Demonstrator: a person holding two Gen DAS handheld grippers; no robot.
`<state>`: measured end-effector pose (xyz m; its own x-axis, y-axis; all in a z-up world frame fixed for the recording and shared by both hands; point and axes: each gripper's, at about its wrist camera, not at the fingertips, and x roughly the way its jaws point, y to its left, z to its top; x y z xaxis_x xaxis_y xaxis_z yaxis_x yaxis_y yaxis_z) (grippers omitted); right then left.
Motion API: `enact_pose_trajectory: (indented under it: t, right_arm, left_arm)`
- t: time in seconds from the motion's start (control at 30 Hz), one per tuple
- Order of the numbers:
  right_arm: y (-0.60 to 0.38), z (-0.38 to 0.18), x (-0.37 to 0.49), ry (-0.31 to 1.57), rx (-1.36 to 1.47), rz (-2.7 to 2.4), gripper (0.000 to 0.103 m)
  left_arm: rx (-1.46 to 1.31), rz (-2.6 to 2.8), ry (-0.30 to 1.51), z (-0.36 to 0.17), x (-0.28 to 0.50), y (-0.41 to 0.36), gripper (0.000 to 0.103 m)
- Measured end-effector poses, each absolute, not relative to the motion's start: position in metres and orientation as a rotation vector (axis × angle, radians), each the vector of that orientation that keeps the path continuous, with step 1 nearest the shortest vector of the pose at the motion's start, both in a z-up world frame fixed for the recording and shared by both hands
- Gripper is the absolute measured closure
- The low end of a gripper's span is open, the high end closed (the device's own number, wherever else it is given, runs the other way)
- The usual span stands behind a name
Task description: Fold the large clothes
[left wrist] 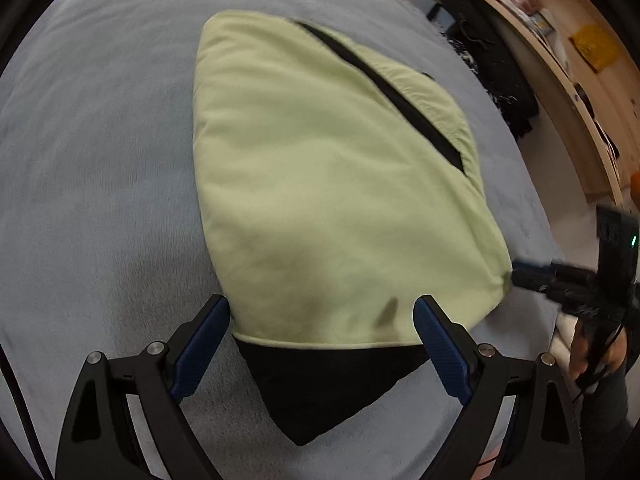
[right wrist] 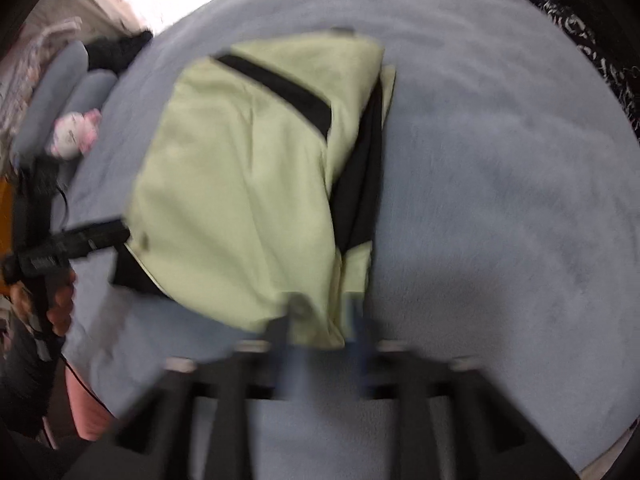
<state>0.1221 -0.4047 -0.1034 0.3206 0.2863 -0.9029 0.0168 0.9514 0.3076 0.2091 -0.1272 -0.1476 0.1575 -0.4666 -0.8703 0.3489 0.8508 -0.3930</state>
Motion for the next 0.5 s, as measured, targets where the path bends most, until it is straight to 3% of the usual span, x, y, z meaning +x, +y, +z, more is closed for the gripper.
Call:
enact_pose_trajectory:
  t: [0.07,0.5]
  right_arm:
    - [-0.412,-0.094,0.129,1.170,0.331,0.175,0.015]
    - [-0.460,-0.145,0.190,1.182,0.663,0.288,0.015]
  left_arm:
    - [-0.112,-0.592,1.273,-0.143,0.214,-0.126,0.011]
    - [-0.255,-0.701,1.225,-0.156,0.246,-0.103,0.009]
